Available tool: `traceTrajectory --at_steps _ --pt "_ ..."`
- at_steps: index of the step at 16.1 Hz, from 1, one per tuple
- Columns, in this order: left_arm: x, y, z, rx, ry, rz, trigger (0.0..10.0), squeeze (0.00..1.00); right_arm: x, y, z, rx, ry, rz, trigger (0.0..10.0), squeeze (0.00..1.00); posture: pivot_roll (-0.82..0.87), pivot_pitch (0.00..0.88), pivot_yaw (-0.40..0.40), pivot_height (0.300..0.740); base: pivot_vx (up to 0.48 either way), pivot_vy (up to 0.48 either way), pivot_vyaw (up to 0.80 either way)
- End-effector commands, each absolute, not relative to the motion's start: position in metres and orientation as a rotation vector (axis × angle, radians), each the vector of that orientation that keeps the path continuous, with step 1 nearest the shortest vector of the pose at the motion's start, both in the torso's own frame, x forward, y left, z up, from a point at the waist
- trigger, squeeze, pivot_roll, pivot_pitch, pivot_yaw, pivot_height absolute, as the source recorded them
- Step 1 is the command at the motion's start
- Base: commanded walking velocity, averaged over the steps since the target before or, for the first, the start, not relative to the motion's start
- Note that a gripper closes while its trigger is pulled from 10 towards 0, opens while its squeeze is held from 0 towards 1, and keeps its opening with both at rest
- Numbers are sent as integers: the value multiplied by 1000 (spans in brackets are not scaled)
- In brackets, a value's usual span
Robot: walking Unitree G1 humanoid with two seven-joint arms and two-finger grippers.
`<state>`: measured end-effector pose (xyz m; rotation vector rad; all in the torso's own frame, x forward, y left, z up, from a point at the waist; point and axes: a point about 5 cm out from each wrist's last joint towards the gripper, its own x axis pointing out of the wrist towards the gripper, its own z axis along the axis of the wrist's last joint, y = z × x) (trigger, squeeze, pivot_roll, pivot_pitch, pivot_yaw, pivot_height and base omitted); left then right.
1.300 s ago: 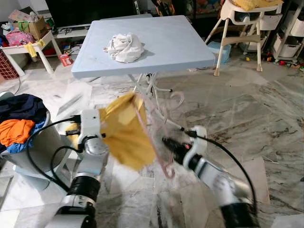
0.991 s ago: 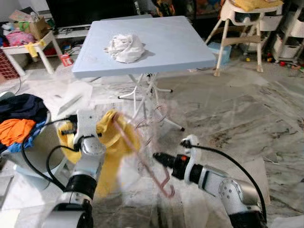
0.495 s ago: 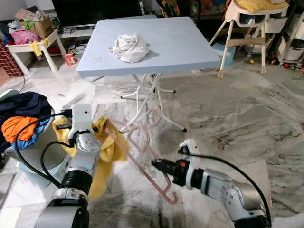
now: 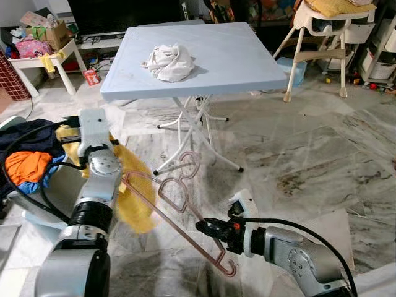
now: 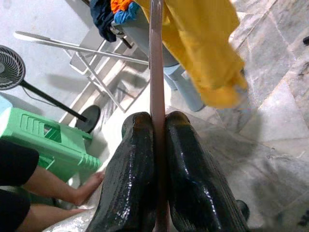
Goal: Hang hanger
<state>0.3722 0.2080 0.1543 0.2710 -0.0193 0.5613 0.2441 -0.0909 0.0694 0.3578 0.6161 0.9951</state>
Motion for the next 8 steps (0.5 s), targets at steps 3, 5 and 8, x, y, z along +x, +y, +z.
traceTrajectory --at_steps 3,5,8 --pt "374 196 156 280 -34 517 10000 0 244 -89 74 300 579 1019 10000 0 41 15 64 740 0 0 0" --pt "374 198 156 278 -33 518 10000 0 254 -96 64 267 607 895 10000 0 41 15 64 740 0 0 0" --pt "370 210 159 277 -67 598 10000 0 256 -103 56 255 662 849 10000 0 43 15 63 740 0 0 0"
